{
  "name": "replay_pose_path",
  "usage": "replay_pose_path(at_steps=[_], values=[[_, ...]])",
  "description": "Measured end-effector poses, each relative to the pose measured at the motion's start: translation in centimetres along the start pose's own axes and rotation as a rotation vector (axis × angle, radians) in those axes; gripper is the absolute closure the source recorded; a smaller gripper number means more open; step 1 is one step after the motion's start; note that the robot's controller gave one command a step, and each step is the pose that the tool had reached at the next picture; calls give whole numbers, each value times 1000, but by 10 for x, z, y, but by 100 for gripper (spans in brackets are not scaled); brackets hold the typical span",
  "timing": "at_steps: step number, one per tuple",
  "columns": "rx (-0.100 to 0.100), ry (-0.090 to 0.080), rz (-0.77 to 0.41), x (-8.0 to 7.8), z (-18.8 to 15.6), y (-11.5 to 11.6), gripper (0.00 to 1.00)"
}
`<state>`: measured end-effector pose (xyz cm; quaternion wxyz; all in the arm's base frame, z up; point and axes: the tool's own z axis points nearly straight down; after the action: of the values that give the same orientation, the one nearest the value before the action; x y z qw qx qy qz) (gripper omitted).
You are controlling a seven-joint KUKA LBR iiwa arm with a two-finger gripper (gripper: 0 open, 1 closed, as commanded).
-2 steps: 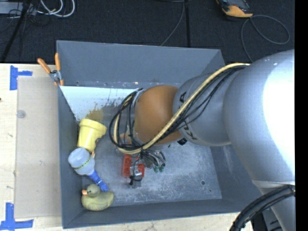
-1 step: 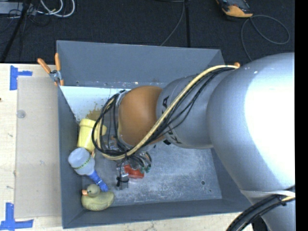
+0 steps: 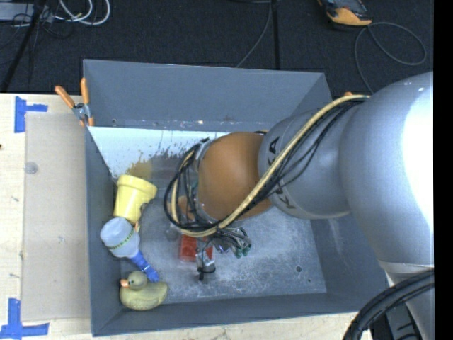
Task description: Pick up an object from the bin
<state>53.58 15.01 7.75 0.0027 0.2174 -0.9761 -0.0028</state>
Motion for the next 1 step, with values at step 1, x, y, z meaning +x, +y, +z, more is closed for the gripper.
replay_pose_path(at_steps=[1], values=[[4,2,-173,15,-10,-28,0]])
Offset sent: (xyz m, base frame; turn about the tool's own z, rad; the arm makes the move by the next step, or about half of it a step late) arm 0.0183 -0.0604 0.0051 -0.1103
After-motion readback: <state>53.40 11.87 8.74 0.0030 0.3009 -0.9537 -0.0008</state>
